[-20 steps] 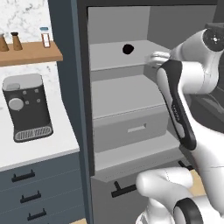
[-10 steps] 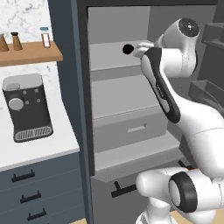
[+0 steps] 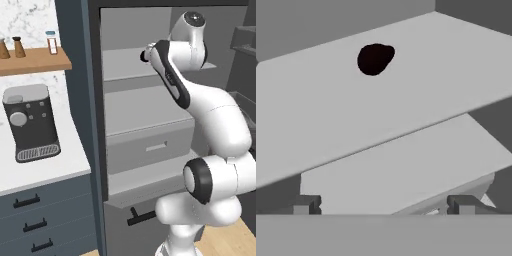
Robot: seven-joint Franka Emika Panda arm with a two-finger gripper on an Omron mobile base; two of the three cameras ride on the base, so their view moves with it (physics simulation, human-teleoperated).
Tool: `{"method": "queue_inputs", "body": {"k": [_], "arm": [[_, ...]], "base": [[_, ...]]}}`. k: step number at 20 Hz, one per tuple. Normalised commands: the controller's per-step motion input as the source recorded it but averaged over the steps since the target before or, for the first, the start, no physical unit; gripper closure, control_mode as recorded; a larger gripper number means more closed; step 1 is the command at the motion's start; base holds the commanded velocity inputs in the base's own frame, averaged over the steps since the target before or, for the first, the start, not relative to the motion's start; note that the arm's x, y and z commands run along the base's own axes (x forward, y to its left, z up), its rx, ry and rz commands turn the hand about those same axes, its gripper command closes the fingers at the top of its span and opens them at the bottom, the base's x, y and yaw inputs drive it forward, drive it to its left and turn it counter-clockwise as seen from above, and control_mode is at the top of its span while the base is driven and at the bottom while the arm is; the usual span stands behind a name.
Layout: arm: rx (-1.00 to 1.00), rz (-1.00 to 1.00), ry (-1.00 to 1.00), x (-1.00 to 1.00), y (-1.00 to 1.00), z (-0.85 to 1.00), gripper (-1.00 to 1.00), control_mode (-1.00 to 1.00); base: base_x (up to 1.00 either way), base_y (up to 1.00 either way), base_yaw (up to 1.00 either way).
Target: Place one avocado and one chicken drumstick in each tupperware on the nearby counter, to pack two identical lunches.
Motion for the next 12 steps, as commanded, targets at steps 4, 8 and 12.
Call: {"method": "queue_inputs", "body": {"k": [4,8,12], "arm": [[0.00,0.00,0.08,0.79,0.00,-0.06,-1.00,-1.00],[0.00,0.00,0.05,0.79,0.00,-0.18,-1.00,-1.00],[0.00,0.00,0.02,0.79,0.00,-0.19,-1.00,-1.00]], "base": [[0.00,0.00,0.00],[0.00,0.00,0.00],[0.00,0.00,0.00]]}}
